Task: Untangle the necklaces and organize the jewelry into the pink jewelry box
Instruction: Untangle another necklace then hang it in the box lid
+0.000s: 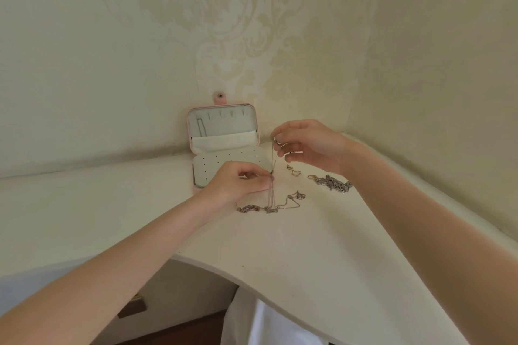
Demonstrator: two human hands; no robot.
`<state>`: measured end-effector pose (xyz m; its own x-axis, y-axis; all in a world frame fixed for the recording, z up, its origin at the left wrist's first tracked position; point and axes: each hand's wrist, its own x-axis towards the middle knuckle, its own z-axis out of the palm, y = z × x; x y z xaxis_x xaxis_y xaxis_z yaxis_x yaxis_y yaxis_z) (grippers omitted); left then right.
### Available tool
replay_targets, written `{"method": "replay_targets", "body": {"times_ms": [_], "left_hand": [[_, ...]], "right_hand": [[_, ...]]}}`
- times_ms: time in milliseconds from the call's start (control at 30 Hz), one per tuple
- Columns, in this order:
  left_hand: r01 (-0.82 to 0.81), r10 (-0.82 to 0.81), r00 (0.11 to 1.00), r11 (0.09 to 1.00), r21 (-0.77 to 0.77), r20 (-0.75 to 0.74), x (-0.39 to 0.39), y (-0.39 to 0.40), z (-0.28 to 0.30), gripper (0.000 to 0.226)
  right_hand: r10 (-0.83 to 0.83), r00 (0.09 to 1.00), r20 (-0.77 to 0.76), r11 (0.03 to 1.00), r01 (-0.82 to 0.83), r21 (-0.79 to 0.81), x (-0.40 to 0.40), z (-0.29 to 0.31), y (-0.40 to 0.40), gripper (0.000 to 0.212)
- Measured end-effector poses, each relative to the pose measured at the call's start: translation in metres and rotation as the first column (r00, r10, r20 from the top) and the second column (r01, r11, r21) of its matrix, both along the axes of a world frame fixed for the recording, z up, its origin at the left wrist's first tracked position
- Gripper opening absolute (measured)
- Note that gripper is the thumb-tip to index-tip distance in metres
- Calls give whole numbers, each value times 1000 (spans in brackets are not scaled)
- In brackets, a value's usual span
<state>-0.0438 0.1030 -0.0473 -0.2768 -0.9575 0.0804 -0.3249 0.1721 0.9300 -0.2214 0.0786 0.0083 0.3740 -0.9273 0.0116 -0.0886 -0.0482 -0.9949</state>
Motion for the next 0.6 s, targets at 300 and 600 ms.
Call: {"method": "replay_targets", "body": {"times_ms": [300,600], "left_hand": [[-159,164,958,987,38,-234,-8,-1,2,12],[6,99,893,973,232,-439,-20,2,9,12]], "right_hand": [[-22,995,101,999,18,46,-4,-9,2,12],[-31,996,89,998,27,52,0,-10,2,12]]}}
